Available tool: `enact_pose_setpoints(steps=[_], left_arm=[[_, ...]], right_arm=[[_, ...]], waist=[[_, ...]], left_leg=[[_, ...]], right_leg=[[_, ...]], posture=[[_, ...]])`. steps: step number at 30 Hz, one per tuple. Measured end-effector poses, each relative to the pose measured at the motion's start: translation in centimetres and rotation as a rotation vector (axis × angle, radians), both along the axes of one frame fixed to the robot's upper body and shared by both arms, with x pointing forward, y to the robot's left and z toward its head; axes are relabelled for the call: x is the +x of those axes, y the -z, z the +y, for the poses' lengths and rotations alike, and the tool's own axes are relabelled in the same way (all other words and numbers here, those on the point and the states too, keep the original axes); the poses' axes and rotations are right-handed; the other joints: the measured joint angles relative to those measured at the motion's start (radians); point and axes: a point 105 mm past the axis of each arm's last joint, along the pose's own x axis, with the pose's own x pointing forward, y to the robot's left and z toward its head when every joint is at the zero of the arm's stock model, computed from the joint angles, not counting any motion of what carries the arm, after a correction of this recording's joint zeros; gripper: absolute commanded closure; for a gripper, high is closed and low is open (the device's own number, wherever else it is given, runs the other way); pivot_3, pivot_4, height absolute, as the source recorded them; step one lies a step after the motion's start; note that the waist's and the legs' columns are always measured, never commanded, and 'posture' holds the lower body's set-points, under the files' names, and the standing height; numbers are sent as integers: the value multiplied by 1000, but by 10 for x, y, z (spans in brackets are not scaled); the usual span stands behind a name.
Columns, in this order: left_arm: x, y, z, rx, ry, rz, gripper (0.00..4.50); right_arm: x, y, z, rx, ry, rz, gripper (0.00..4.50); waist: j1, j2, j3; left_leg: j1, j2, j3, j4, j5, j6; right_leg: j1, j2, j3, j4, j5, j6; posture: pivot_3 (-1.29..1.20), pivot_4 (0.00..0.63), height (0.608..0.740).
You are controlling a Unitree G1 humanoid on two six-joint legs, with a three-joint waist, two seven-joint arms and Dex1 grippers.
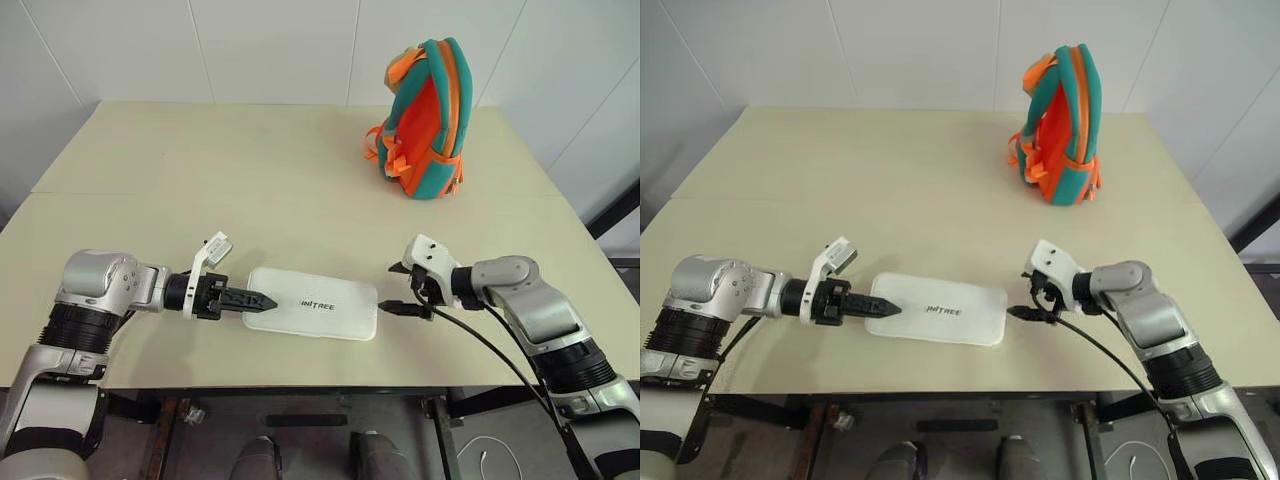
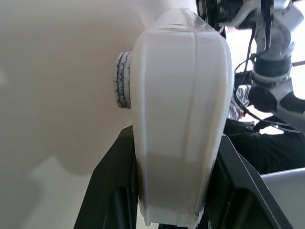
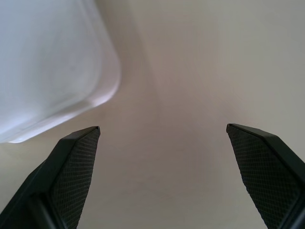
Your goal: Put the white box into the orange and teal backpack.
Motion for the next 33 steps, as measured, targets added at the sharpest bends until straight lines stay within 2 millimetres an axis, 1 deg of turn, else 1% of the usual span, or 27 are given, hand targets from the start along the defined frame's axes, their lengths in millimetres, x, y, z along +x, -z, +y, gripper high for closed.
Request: enact_pose_setpoints(steps=[3, 7, 10, 13, 15, 18, 21, 26, 29, 33], left_arm=[[0, -1, 0, -4, -1, -6, 3130], [2, -6, 1, -35, -25, -31, 3131], [5, -12, 3, -66, -67, -57, 3186], [5, -15, 5, -97, -108, -66, 3217], [4, -18, 5, -137, -130, -54, 3217], [3, -27, 5, -200, -146, -56, 3217], [3, -31, 7, -200, -166, -72, 3218], [1, -30, 3, -218, -176, -62, 3218], [2, -36, 3, -259, -192, -80, 3218], [4, -49, 3, -372, -220, -107, 3218]], right_arm=[[12, -14, -8, 21, 56, -62, 0], [31, -36, -19, 102, 179, -152, 0], [41, -41, -27, 144, 257, -177, 0], [53, -46, -30, 219, 338, -193, 0], [63, -57, -34, 276, 415, -226, 0], [72, -72, -45, 319, 499, -266, 0], [81, -82, -48, 357, 549, -303, 0], [96, -100, -53, 416, 626, -369, 0], [103, -107, -62, 455, 688, -398, 0], [114, -115, -69, 521, 766, -420, 0]], waist=[[0, 0, 0], [-3, 0, 0], [-3, 0, 0], [-7, 0, 0], [-6, 0, 0], [-5, 0, 0], [-5, 0, 0], [-8, 0, 0], [-10, 0, 0], [-22, 0, 0]], left_leg=[[0, 0, 0, 0, 0, 0], [0, 0, 0, 0, 0, 0], [0, 0, 0, -1, 1, 0], [-1, 0, 0, -1, 1, 0], [-1, 0, 0, -2, 1, 0], [-2, 0, 0, -2, 0, 0], [-2, 0, 0, -3, 0, 0], [-1, 0, 1, -3, 1, -1], [-1, 0, 1, -4, 1, -1], [-1, 0, 1, -4, 1, -1]], right_leg=[[0, 0, 0, 0, 0, 0], [0, 0, 0, 1, 0, 0], [-1, 0, 0, 1, 0, 0], [-2, 0, 0, 1, 0, 0], [-2, 0, 0, 0, 0, 0], [-2, 0, 0, 0, 0, 0], [-2, -1, 0, -1, 0, 0], [-2, -1, 0, -1, 0, 0], [-2, -1, 0, -2, 0, 0], [-2, -1, 0, -2, 0, 0]], posture=[[0, 150, 740], [0, 150, 740], [0, 150, 740], [0, 150, 740], [0, 150, 740], [0, 150, 740], [0, 150, 740], [0, 150, 740], [0, 150, 740], [0, 150, 740]])
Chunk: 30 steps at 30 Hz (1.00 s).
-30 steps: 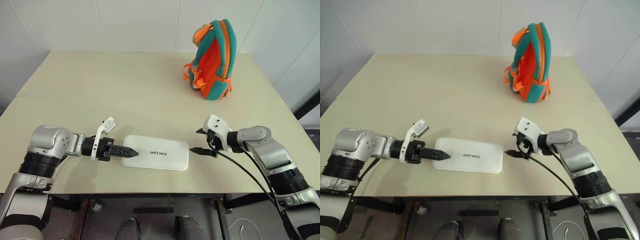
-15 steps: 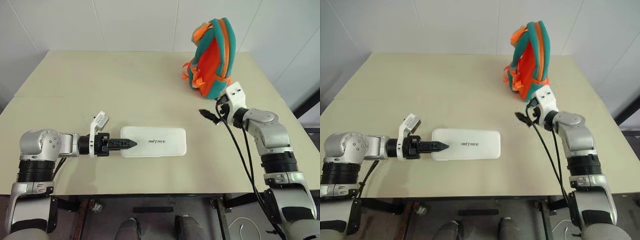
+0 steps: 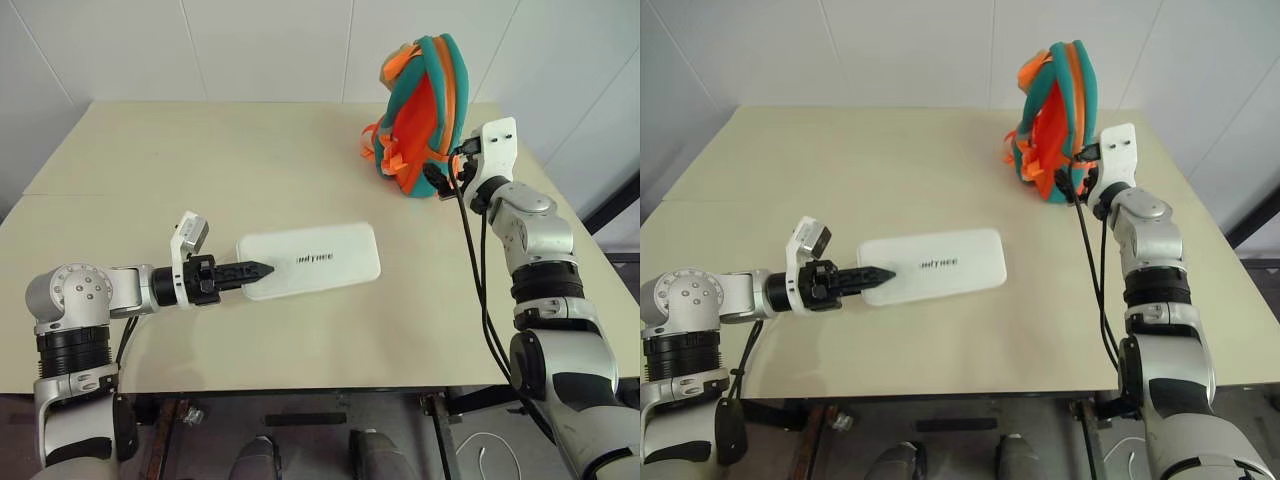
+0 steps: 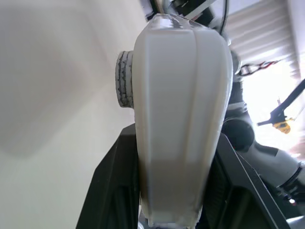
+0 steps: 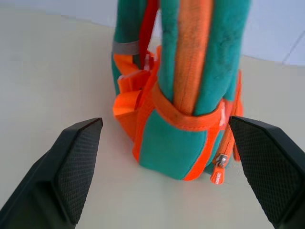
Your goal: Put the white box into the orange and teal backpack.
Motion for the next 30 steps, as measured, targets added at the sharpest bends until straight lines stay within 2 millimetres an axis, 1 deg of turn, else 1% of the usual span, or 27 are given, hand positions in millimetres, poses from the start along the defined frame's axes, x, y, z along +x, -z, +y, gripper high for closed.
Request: enact_pose_setpoints(steps=[5, 6, 11, 15, 19, 23, 24, 26, 30], left_arm=[[2, -6, 0, -44, -33, -19, 3218], [2, -5, 0, -45, -32, -17, 3218], [-1, 1, -2, -38, -49, -5, 3218], [-3, 2, 0, -32, -68, -9, 3218], [-3, 2, 2, -32, -89, -10, 3218], [-4, 1, 1, -33, -93, -16, 3218], [-5, 1, 2, -33, -98, -17, 3218], [-5, 0, 2, -37, -102, -19, 3218], [-4, 0, 2, -34, -109, -20, 3218]], right_arm=[[9, -7, 1, 56, 22, -22, 0], [10, -7, 3, 66, 17, -25, 0], [17, -3, 16, 122, 3, -11, 0], [20, -3, 24, 141, -10, -12, 0], [21, -1, 25, 156, -3, -3, 0], [23, 7, 20, 155, 55, 19, 914], [23, 9, 19, 158, 67, 23, 1332], [23, 9, 19, 159, 73, 16, 1967], [23, 8, 19, 159, 74, 7, 3376]], waist=[[-11, 0, 0], [-13, 0, 0], [-19, 0, 0], [-24, 0, 0], [-31, 0, 0], [-31, 0, 0], [-32, 0, 0], [-32, 0, 0], [-34, 0, 0]], left_leg=[[0, 0, 0, -2, 1, -2], [0, 0, 0, -4, 3, -6], [1, 0, 0, -11, 5, -8], [1, 0, 1, -13, 6, -9], [1, 0, 1, -13, 6, -9], [1, 0, 1, -12, 6, -9], [1, 0, 1, -12, 6, -9], [1, 0, 1, -12, 6, -9], [1, 0, 1, -12, 6, -9]], right_leg=[[0, 0, 0, -1, 0, 0], [0, 0, 0, -1, 0, 1], [-1, 0, 0, -1, 0, 1], [-1, 0, 0, -4, 0, 1], [-1, 0, 0, -5, 0, 1], [-1, 0, 0, -4, 0, 1], [-1, 0, 0, -4, 0, 1], [-1, 0, 0, -4, 0, 1], [-1, 0, 0, -4, 0, 1]], posture=[[0, 150, 740], [0, 150, 740], [0, 150, 740], [0, 150, 740], [0, 150, 740], [0, 150, 740], [0, 150, 740], [0, 150, 740], [0, 150, 740]])
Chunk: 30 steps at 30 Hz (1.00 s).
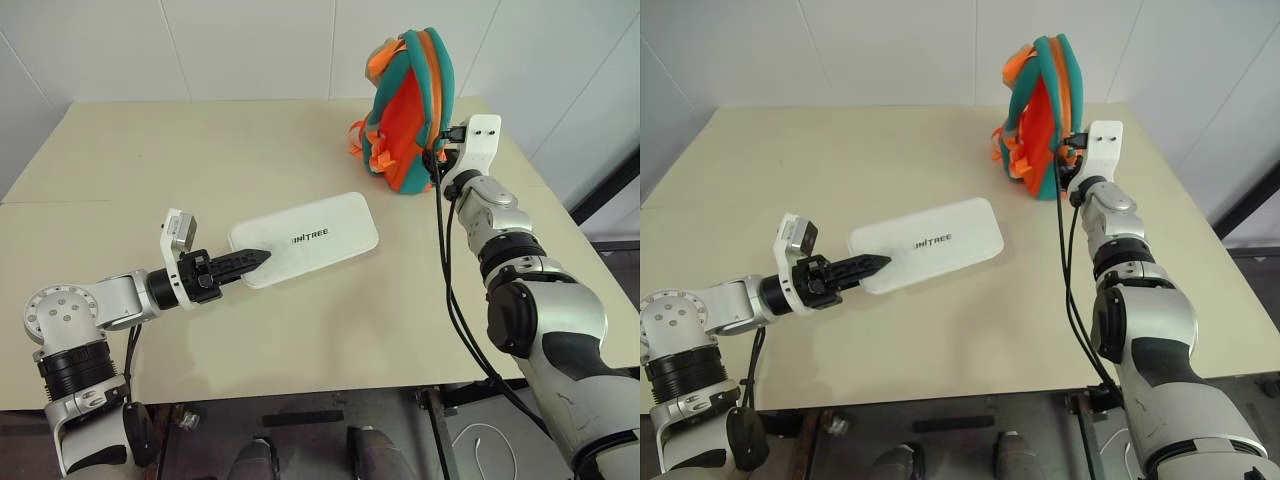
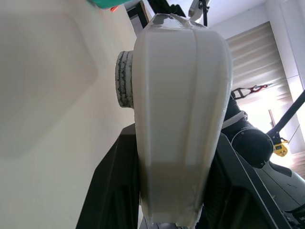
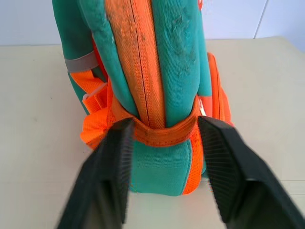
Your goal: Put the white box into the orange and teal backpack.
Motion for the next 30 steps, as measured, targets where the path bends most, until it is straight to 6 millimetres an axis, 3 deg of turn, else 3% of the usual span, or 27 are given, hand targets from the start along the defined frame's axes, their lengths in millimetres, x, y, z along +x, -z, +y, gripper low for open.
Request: enact_pose_setpoints(steps=[3, 4, 17, 20, 30], left_arm=[[1, 1, 0, 8, -7, 4, 3218], [1, 1, 0, 9, -8, 5, 3218], [4, 2, -4, 10, 6, 12, 3218], [4, 2, -5, 13, 9, 13, 3218], [6, 2, -6, 11, 1, 5, 3218]], right_arm=[[0, -2, 0, -2, 1, -14, 4360], [0, -2, 0, -2, 1, -15, 4500], [-2, -6, -5, -56, -7, -30, 4500], [-2, -8, 1, -67, -52, -37, 3907], [-3, -19, 4, -82, -70, -79, 487]], waist=[[0, 0, 0], [0, 0, 0], [0, 0, 0], [0, 0, 0], [0, 0, 0]], left_leg=[[0, 0, 0, 0, 0, 0], [0, 0, 0, 0, 0, 0], [0, 0, 0, 0, 0, 0], [0, 0, 0, 0, 1, -1], [0, 0, 0, 0, 1, -1]], right_leg=[[0, 0, 0, 0, 0, 0], [0, 0, 0, 0, 0, 0], [0, 0, 0, 0, 0, 0], [0, 0, 0, 0, 0, 0], [0, 0, 0, 0, 0, 0]], posture=[[0, 150, 740], [0, 150, 740], [0, 150, 740], [0, 150, 740], [0, 150, 740]])
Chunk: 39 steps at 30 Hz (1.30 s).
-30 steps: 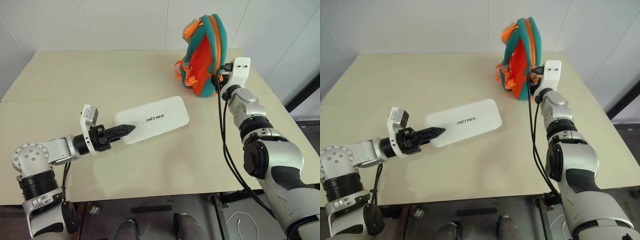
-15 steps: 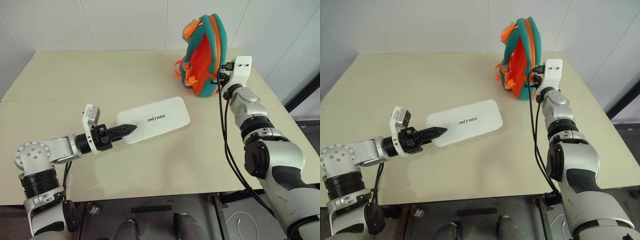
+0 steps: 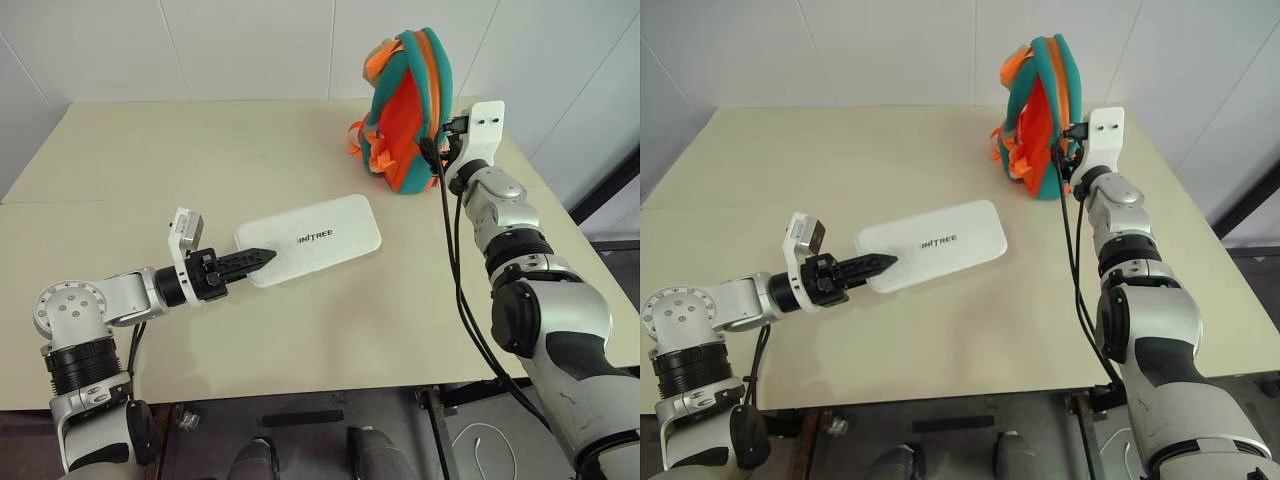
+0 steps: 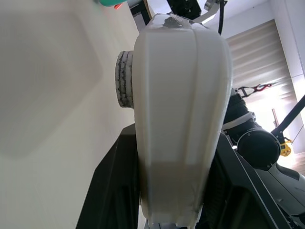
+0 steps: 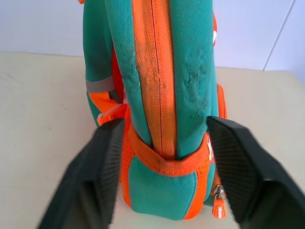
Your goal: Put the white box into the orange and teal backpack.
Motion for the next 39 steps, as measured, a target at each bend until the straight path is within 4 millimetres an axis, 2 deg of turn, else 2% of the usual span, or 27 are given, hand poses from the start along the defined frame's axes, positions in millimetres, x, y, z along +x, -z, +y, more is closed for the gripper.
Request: enact_pose_setpoints(steps=[1, 2, 13, 27, 39], left_arm=[[0, 0, 0, 0, 0, 0, 3218], [0, 0, 0, 1, 0, 0, 3218], [1, 1, -2, 5, 1, -2, 3218], [1, 3, -1, 11, -7, 1, 3218], [3, 1, 0, 9, -17, -9, 3218]], right_arm=[[0, 0, 0, -1, 0, 0, 152], [0, 0, 0, -2, 1, -1, 0], [2, -11, 5, -50, 55, -41, 0], [4, 0, -13, -117, 279, -10, 0], [3, 1, -24, -154, 351, 0, 0]], waist=[[0, 0, 0], [0, 0, 0], [0, 0, 0], [0, 0, 0], [0, 0, 0]], left_leg=[[0, 0, 0, 0, 0, 0], [0, 0, 0, 0, 0, 0], [0, 0, 0, 0, 0, 0], [0, 0, 0, 0, 0, 0], [0, 0, 0, 0, 0, 0]], right_leg=[[0, 0, 0, 0, 0, 0], [0, 0, 0, 0, 0, 0], [0, 0, 0, 0, 0, 0], [0, 0, 0, 0, 0, 0], [0, 0, 0, 0, 0, 0]], posture=[[0, 150, 740], [0, 150, 740], [0, 150, 740], [0, 150, 740], [0, 150, 740]])
